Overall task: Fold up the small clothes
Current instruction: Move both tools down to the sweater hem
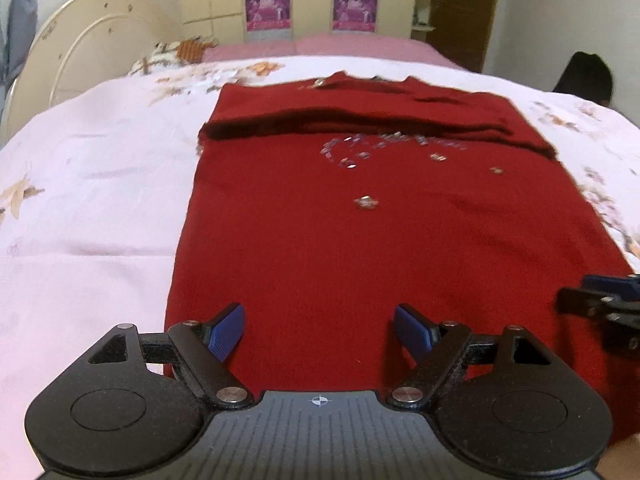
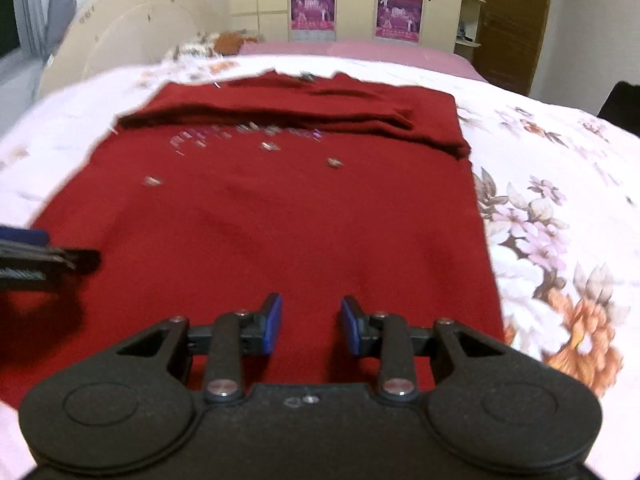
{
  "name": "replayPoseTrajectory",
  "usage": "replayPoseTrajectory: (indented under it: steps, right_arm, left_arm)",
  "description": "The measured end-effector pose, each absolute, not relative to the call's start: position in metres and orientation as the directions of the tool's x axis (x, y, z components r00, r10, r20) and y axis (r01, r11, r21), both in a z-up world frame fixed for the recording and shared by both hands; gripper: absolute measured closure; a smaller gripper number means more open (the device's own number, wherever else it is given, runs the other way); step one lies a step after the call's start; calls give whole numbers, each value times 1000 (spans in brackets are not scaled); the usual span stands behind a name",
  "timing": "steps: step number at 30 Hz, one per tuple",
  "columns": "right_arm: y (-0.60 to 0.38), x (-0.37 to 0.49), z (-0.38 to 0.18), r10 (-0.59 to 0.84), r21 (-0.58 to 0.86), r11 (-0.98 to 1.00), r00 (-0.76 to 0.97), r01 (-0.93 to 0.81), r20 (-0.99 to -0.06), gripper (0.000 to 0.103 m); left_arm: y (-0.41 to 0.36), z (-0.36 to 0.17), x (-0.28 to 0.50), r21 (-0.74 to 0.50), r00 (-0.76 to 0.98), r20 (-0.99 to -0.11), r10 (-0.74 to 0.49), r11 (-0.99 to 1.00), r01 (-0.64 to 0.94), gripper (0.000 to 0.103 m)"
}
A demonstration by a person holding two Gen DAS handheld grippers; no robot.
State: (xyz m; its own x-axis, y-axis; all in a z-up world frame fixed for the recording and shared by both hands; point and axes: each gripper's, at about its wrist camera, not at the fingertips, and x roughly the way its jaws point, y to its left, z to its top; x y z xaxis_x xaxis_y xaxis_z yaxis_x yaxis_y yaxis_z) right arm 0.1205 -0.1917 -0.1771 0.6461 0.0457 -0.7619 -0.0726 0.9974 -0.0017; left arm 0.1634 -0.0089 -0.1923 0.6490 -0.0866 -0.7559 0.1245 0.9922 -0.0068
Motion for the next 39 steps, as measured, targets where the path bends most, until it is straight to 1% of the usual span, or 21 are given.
replayPoseTrajectory:
  steps: [6, 11, 12, 13, 14, 15, 20, 23, 25, 28, 32, 34, 35, 39]
  right_arm:
    - [-154, 97, -167, 102, 20, 991, 661, -131, -743, 62]
    - [-139, 87, -180, 88, -3, 990, 630, -142, -771, 61]
    - [-138, 87, -184, 77, -11, 991, 626, -136, -776, 61]
    - [-140, 85, -187, 70, -15, 991, 628, -130, -775, 61]
    - [-141, 84, -188, 69, -14, 992, 632, -126, -772, 61]
    - [-143, 83, -188, 66, -14, 993, 633, -120, -772, 61]
    - [-152, 75, -187, 37, -25, 996, 635, -88, -772, 61]
    - [-157, 69, -182, 33, -10, 998, 641, -64, -767, 60]
    - [-159, 64, -181, 24, -14, 999, 649, -52, -760, 57]
    - [-163, 60, -188, 4, -38, 998, 637, -52, -771, 57]
    - [-169, 54, -178, 1, -24, 999, 649, -30, -761, 56]
    - [-175, 51, -179, -30, -46, 999, 654, -6, -756, 54]
    - [-178, 51, -184, -51, -67, 998, 634, -1, -772, 54]
    - [-190, 42, -178, -47, -46, 999, 644, 18, -763, 54]
  left_arm:
    - [-12, -189, 143, -7, 652, -750, -109, 988, 156, 22]
    - [-12, -206, 135, 30, 630, -771, -86, 985, 171, 22]
    - [-11, -208, 133, 31, 639, -763, -90, 984, 176, 21]
    - [-11, -209, 131, 39, 649, -756, -86, 984, 176, 14]
    - [-11, -210, 130, 52, 649, -757, -70, 985, 167, 11]
    - [-10, -210, 129, 48, 646, -760, -70, 985, 164, 10]
    - [-5, -205, 120, 39, 639, -765, -81, 985, 171, 10]
    - [3, -198, 111, 10, 649, -755, -95, 988, 156, 10]
    - [9, -199, 107, 11, 650, -755, -91, 988, 151, 10]
    - [16, -207, 106, 7, 639, -763, -100, 987, 163, 10]
    - [19, -204, 102, -7, 634, -766, -105, 988, 155, 10]
    - [20, -204, 100, -3, 630, -770, -100, 988, 153, 10]
    - [21, -204, 99, -1, 632, -769, -99, 988, 153, 10]
    - [23, -203, 97, -6, 625, -774, -96, 989, 145, 10]
